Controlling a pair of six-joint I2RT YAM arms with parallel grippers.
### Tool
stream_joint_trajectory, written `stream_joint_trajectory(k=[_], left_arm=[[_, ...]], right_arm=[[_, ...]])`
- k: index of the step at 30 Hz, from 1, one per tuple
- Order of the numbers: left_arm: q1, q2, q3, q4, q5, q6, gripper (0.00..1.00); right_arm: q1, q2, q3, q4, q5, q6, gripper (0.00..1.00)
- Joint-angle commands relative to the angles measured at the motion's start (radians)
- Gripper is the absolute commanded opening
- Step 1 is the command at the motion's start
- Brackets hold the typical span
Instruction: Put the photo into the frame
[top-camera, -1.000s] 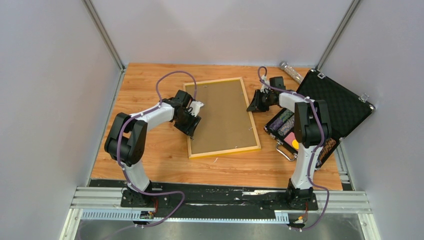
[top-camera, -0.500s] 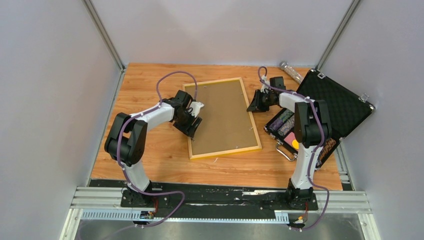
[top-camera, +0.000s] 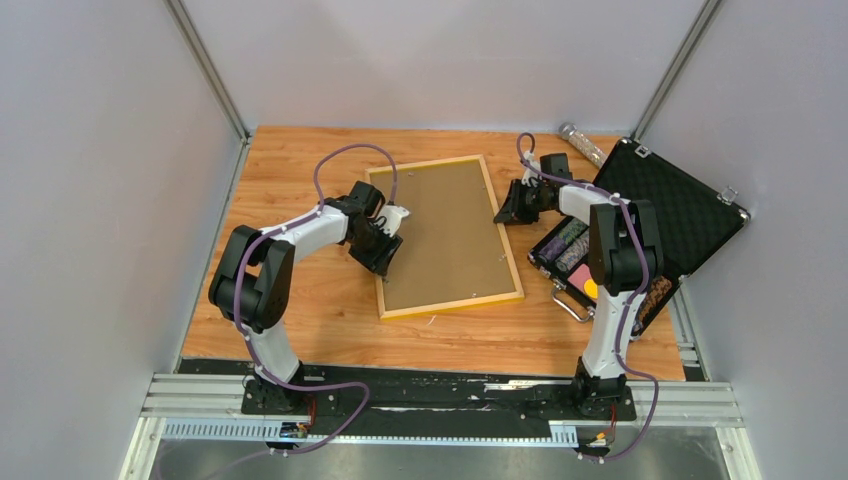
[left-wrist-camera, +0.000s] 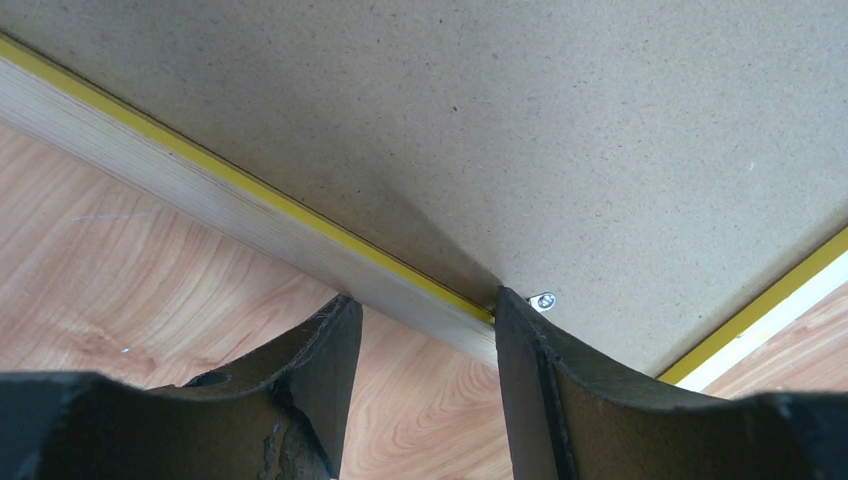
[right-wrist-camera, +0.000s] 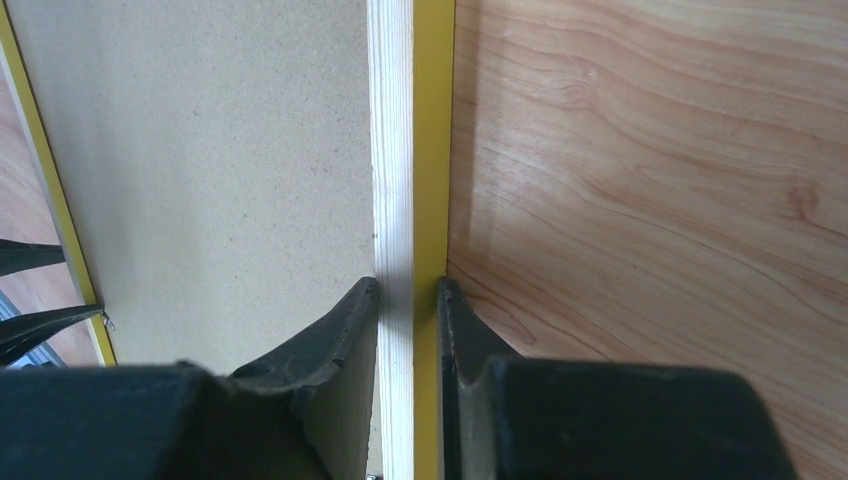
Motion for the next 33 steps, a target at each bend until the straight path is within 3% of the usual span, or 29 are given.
stream_joint_trajectory(k=[1,16,25,33], left_arm=[[-0.005,0.003,-0.024,-0.134,0.076,0.084,0.57],[-0.005,-0.004,-0.014,-0.160,0.108,0.134,0.50],[-0.005,0.010,0.022,-0.124,0.088,0.070,0.64],[-0.008,0.045,0.010,-0.077,0.090,0.043,0.70]], right_arm=[[-0.030,0.030,-0.007,-0.018,0.021,0.029,0.00],[-0.029,0.038,-0.006,-0.017,0.015,0.033,0.00],[-0.029,0.037,-0.008,-0.017,0.014,0.034,0.00],[-0.029,0.039,-0.007,-0.017,0.012,0.035,0.00]])
